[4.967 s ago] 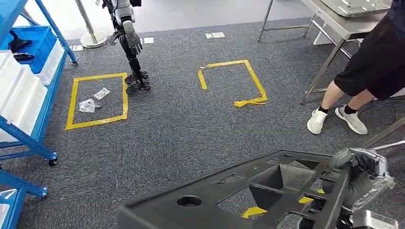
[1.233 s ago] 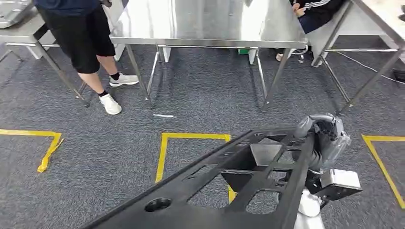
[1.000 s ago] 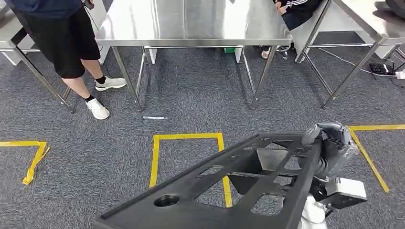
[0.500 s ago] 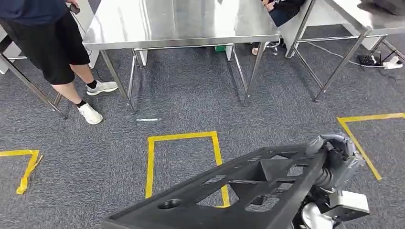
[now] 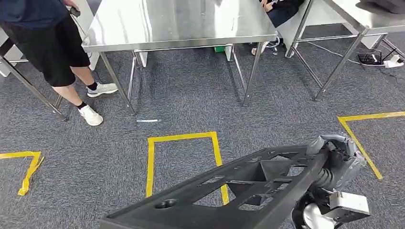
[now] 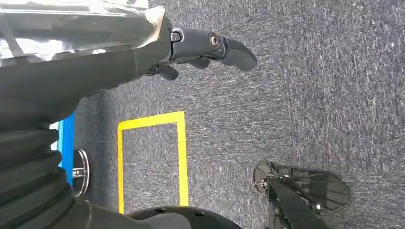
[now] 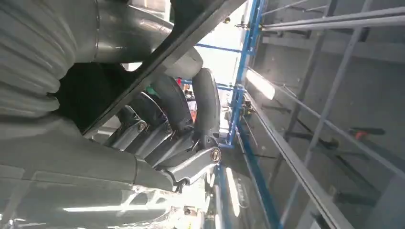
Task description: Take the parts from the cabinet and place them on the table.
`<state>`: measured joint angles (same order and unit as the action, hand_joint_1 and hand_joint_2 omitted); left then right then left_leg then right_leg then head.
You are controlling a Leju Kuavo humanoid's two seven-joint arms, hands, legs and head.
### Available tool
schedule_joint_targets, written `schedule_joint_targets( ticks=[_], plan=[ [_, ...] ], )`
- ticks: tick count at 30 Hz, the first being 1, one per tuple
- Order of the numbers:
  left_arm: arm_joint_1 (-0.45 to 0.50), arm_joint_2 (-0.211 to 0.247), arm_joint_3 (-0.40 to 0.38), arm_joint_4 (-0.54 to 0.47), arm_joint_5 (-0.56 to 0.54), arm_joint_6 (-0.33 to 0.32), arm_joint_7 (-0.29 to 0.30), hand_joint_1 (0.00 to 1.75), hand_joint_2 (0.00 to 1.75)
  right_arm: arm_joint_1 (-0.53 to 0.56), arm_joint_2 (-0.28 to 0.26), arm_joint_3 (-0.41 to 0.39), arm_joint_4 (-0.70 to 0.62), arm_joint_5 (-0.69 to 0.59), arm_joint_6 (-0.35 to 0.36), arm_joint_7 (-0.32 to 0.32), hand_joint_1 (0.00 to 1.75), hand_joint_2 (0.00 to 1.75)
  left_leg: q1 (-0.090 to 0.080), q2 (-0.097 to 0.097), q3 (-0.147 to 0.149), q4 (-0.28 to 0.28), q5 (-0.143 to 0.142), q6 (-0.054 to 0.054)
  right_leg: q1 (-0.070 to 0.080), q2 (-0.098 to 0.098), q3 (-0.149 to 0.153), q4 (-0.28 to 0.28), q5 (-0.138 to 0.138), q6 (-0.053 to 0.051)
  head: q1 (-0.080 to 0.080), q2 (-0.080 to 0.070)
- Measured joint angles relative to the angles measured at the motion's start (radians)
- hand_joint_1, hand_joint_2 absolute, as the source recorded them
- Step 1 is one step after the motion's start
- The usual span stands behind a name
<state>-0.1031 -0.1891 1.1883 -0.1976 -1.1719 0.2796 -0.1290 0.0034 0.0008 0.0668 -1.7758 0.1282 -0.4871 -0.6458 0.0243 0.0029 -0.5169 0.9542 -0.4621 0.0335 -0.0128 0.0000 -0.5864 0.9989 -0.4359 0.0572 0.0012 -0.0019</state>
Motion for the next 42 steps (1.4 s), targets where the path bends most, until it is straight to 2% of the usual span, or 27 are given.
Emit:
schedule_joint_targets(
  ticks=[1, 4, 6, 7, 9, 10, 11, 12, 15, 16, 17, 19, 20, 21, 23, 25, 26, 27, 30, 32, 35, 36, 37, 39, 40, 41, 42],
  plan=[
    [0.000, 0.000, 0.000, 0.000, 0.000, 0.001, 0.001, 0.00, 1.75, 0.000, -0.004, -0.001, 0.000, 0.002, -0.001, 0.000, 1.75, 1.75, -0.004, 0.005, 0.013, -0.019, 0.007, -0.002, -0.006, 0.000, -0.006, 0.018, -0.009, 0.000, 0.002, 0.000],
    [-0.001, -0.002, 0.000, 0.000, 0.000, 0.001, 0.001, 0.00, 1.75, 0.002, -0.007, -0.002, -0.001, 0.002, -0.001, 0.002, 1.75, 1.75, 0.004, 0.011, 0.017, -0.024, 0.011, -0.001, -0.011, 0.002, -0.105, 0.214, -0.087, -0.002, 0.006, 0.000],
    [0.000, -0.004, 0.000, 0.000, 0.000, 0.000, 0.001, 0.00, 1.75, 0.006, -0.009, -0.002, -0.001, 0.002, -0.002, 0.002, 1.75, 1.75, 0.010, 0.011, 0.017, -0.023, 0.006, -0.010, -0.025, 0.001, -0.143, 0.275, -0.092, 0.017, 0.006, 0.000],
    [0.000, -0.004, 0.000, 0.000, 0.000, 0.000, 0.002, 0.00, 1.75, 0.006, -0.010, -0.003, -0.001, 0.002, -0.002, 0.002, 1.75, 1.75, 0.016, 0.011, 0.020, -0.022, 0.002, -0.017, -0.032, 0.001, -0.122, 0.230, -0.068, 0.033, 0.004, 0.000],
    [0.000, -0.005, 0.000, 0.000, 0.000, 0.001, 0.002, 0.00, 1.75, 0.006, -0.011, -0.003, -0.001, 0.002, -0.002, 0.003, 1.75, 1.75, 0.034, 0.009, 0.022, -0.004, -0.013, -0.042, -0.052, -0.004, -0.029, 0.049, 0.007, 0.076, 0.005, 0.000],
    [0.000, 0.001, 0.000, -0.001, 0.000, 0.003, 0.002, 0.00, 1.75, 0.006, -0.011, -0.003, 0.000, 0.005, -0.002, 0.005, 1.75, 1.75, 0.028, 0.010, 0.019, 0.012, -0.027, -0.061, -0.057, -0.010, -0.011, 0.012, 0.001, 0.086, 0.009, 0.000],
    [-0.002, 0.001, 0.000, -0.003, 0.000, 0.006, 0.002, 0.00, 1.75, 0.007, -0.010, -0.002, -0.002, 0.008, -0.002, 0.009, 1.75, 1.75, 0.028, 0.008, 0.006, 0.025, -0.041, -0.073, -0.050, 0.001, -0.008, 0.014, -0.006, 0.065, 0.025, 0.000],
    [-0.003, 0.003, 0.000, -0.004, 0.000, 0.008, 0.002, 0.00, 1.75, 0.010, -0.011, -0.002, -0.003, 0.010, -0.002, 0.012, 1.75, 1.75, 0.024, 0.007, 0.007, 0.019, -0.043, -0.074, -0.048, 0.002, -0.012, 0.032, -0.015, 0.033, 0.015, 0.000],
    [-0.003, -0.001, 0.000, -0.003, 0.000, 0.011, 0.002, 0.00, 1.75, 0.010, -0.011, -0.005, -0.007, 0.015, -0.002, 0.014, 1.75, 1.75, 0.036, 0.008, 0.019, 0.015, -0.050, -0.085, -0.041, 0.007, -0.009, 0.039, -0.028, -0.002, 0.005, 0.000],
    [-0.004, -0.002, 0.000, -0.003, 0.000, 0.013, 0.002, 0.00, 1.75, 0.013, -0.010, -0.005, -0.011, 0.018, -0.002, 0.015, 1.75, 1.75, 0.038, 0.007, 0.014, 0.037, -0.064, -0.081, -0.042, 0.007, -0.002, 0.037, -0.031, -0.009, -0.001, 0.000],
    [-0.006, -0.002, 0.000, -0.003, -0.001, 0.014, 0.002, 0.00, 1.75, 0.011, -0.010, -0.005, -0.014, 0.019, -0.002, 0.015, 1.75, 1.75, 0.032, 0.007, -0.019, 0.101, -0.094, -0.075, -0.038, 0.007, 0.002, 0.037, -0.036, -0.015, -0.002, 0.000],
    [-0.005, -0.002, 0.000, -0.003, -0.002, 0.014, 0.002, 0.00, 1.75, 0.011, -0.006, -0.004, -0.014, 0.021, -0.004, 0.018, 1.75, 1.75, 0.019, 0.006, -0.126, 0.283, -0.161, -0.066, -0.026, 0.007, 0.009, 0.038, -0.044, -0.028, -0.006, 0.000],
    [-0.003, -0.002, 0.000, -0.003, -0.002, 0.014, 0.002, 0.00, 1.75, 0.013, -0.006, -0.003, -0.014, 0.023, -0.005, 0.020, 1.75, 1.75, 0.015, 0.006, -0.174, 0.352, -0.174, -0.060, -0.018, 0.007, 0.013, 0.038, -0.048, -0.034, -0.006, 0.000],
    [0.000, -0.002, 0.000, -0.003, -0.002, 0.014, 0.003, 0.00, 1.75, 0.014, -0.006, -0.003, -0.014, 0.023, -0.005, 0.021, 1.75, 1.75, 0.010, 0.005, -0.205, 0.381, -0.165, -0.049, -0.010, 0.009, 0.018, 0.038, -0.053, -0.040, -0.006, 0.000],
    [0.001, -0.002, 0.000, -0.003, -0.003, 0.014, 0.004, 0.00, 1.75, 0.014, -0.005, -0.003, -0.014, 0.024, -0.006, 0.024, 1.75, 1.75, -0.006, 0.004, -0.195, 0.300, -0.078, -0.020, 0.002, 0.014, 0.034, 0.037, -0.062, -0.051, -0.006, 0.000],
    [0.000, -0.001, 0.000, -0.003, -0.005, 0.014, 0.003, 0.00, 1.75, 0.014, -0.003, -0.002, -0.018, 0.026, -0.006, 0.027, 1.75, 1.75, -0.031, -0.007, -0.132, 0.126, 0.026, 0.026, 0.005, 0.016, 0.046, 0.035, -0.073, -0.054, -0.005, 0.000],
    [-0.001, 0.008, 0.000, -0.004, -0.006, 0.014, 0.003, 0.00, 1.75, 0.013, -0.002, -0.002, -0.018, 0.026, -0.006, 0.028, 1.75, 1.75, -0.039, -0.005, -0.118, 0.105, 0.013, 0.041, 0.012, 0.017, 0.048, 0.036, -0.079, -0.049, 0.000, 0.000],
    [-0.002, 0.000, -0.001, -0.002, -0.009, 0.013, 0.003, 0.00, 1.75, 0.014, -0.002, -0.002, -0.020, 0.027, -0.006, 0.031, 1.75, 1.75, -0.042, 0.008, -0.114, 0.091, 0.008, 0.035, 0.016, 0.019, 0.051, 0.032, -0.083, -0.043, -0.001, 0.000],
    [0.001, 0.002, -0.001, -0.003, -0.009, 0.012, 0.002, 0.00, 1.75, 0.018, -0.002, -0.002, -0.026, 0.028, -0.012, 0.033, 1.75, 1.75, -0.044, 0.003, -0.094, 0.067, 0.004, 0.035, 0.013, 0.015, 0.068, 0.041, -0.073, -0.024, -0.006, 0.000],
    [-0.001, 0.003, -0.002, -0.003, -0.011, 0.012, 0.000, 0.00, 1.75, 0.016, -0.003, -0.002, -0.028, 0.028, -0.012, 0.034, 1.75, 1.75, -0.034, 0.003, -0.064, 0.057, 0.006, 0.035, 0.011, 0.011, 0.042, 0.089, -0.104, -0.025, -0.002, 0.000],
    [-0.003, 0.000, -0.004, -0.003, -0.011, 0.011, -0.004, 0.00, 1.75, 0.022, -0.004, -0.002, -0.029, 0.029, -0.014, 0.034, 1.75, 1.75, -0.031, 0.003, -0.060, 0.057, -0.003, 0.035, 0.002, 0.011, -0.087, 0.288, -0.172, -0.018, 0.001, 0.000],
    [-0.001, -0.001, -0.005, -0.003, -0.012, 0.010, -0.004, 0.00, 1.75, 0.023, -0.005, -0.002, -0.029, 0.031, -0.014, 0.033, 1.75, 1.75, -0.030, 0.002, -0.056, 0.058, -0.008, 0.031, -0.003, 0.011, -0.118, 0.319, -0.174, -0.008, 0.001, 0.000],
    [0.000, -0.001, -0.005, -0.003, -0.012, 0.010, -0.004, 0.00, 1.75, 0.023, -0.006, -0.002, -0.029, 0.035, -0.012, 0.033, 1.75, 1.75, -0.026, 0.001, -0.050, 0.058, -0.012, 0.026, -0.008, 0.010, -0.124, 0.300, -0.156, 0.005, 0.000, 0.000],
    [0.001, -0.002, -0.006, -0.003, -0.012, 0.010, -0.004, 0.00, 1.75, 0.022, -0.007, -0.002, -0.029, 0.038, -0.007, 0.032, 1.75, 1.75, -0.018, -0.002, -0.034, 0.059, -0.022, 0.016, -0.018, 0.008, -0.087, 0.181, -0.078, 0.038, 0.001, 0.000],
    [0.000, -0.003, -0.007, -0.003, -0.013, 0.013, -0.004, 0.00, 1.75, 0.021, -0.008, -0.002, -0.028, 0.042, -0.005, 0.032, 1.75, 1.75, -0.013, -0.008, -0.021, 0.060, -0.033, 0.005, -0.027, 0.008, -0.045, 0.063, -0.007, 0.061, 0.002, 0.000],
    [0.000, -0.001, -0.007, -0.003, -0.013, 0.014, -0.003, 0.00, 1.75, 0.020, -0.007, -0.002, -0.024, 0.043, 0.000, 0.032, 1.75, 1.75, -0.014, -0.014, -0.025, 0.061, -0.039, -0.004, -0.028, 0.026, -0.043, 0.050, -0.006, 0.057, 0.003, 0.000],
    [-0.004, -0.001, -0.008, -0.003, -0.013, 0.015, -0.002, 0.00, 1.75, 0.018, -0.007, -0.002, -0.023, 0.045, 0.005, 0.034, 1.75, 1.75, -0.017, -0.013, -0.024, 0.067, -0.043, -0.010, -0.021, 0.020, -0.044, 0.038, -0.042, 0.023, 0.005, 0.000]
  ],
)
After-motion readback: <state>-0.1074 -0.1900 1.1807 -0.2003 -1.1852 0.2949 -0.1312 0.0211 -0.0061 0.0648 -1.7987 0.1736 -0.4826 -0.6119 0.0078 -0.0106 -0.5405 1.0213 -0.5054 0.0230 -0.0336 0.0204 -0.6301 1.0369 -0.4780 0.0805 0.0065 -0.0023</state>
